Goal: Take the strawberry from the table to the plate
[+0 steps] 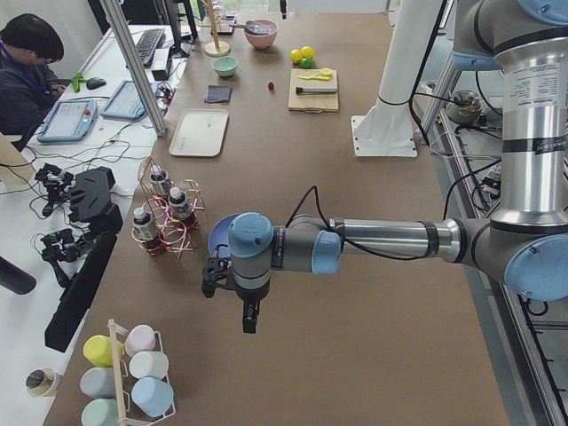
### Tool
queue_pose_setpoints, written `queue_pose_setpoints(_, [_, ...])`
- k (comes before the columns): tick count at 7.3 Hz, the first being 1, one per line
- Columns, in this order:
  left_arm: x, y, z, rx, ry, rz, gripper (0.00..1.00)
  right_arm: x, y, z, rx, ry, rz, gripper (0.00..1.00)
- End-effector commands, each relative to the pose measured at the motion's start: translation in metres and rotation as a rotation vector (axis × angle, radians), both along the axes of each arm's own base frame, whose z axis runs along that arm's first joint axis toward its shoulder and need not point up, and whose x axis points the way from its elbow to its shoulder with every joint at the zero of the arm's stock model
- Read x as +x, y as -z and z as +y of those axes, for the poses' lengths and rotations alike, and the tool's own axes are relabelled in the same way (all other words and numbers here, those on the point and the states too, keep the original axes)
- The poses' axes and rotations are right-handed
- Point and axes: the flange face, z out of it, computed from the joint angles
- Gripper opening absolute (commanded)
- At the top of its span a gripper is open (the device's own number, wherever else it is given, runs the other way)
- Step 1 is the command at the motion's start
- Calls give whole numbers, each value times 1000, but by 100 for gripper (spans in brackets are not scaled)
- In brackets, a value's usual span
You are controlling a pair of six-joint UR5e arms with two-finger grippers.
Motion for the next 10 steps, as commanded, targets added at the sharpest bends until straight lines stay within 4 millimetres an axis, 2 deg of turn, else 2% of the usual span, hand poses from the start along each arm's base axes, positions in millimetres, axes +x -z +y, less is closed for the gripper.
queue_pose_setpoints(1, [0, 2, -3, 11, -3, 0, 98, -1, 1, -1, 3, 3, -3, 100])
queue_pose_setpoints(2, [0, 12, -15, 55, -1, -2, 98, -1, 1, -1, 1, 3, -3, 100])
queue_pose_setpoints(3, [2, 0, -15, 23, -4, 27, 98, -1, 0, -1, 0, 3, -3, 100])
queue_pose_setpoints(4, [6, 8, -24, 31, -7, 101, 98, -1, 1, -1, 2, 1, -3, 100])
queue_pose_setpoints(5, [8, 25, -30, 98, -19, 128, 98, -8, 19, -17, 20, 0, -8, 100])
queue_pose_setpoints(6, [8, 49, -48, 206, -12, 125, 98, -26, 34, -39, -5, 9, -9, 100])
queue_pose_setpoints(7, [7, 64, -60, 224, 15, 132, 98, -40, 61, -55, -46, -17, -20, 100])
queue_pose_setpoints(8, [40, 84, -83, 225, -16, 145, 98, -42, 74, -58, 3, -25, -28, 100])
queue_pose_setpoints(9, [59, 103, -99, 274, -54, 147, 98, -49, 94, -60, 83, -12, -33, 100])
queue_pose_setpoints(10, [65, 107, -103, 303, -63, 149, 100, -67, 112, -61, 190, 15, -10, 100])
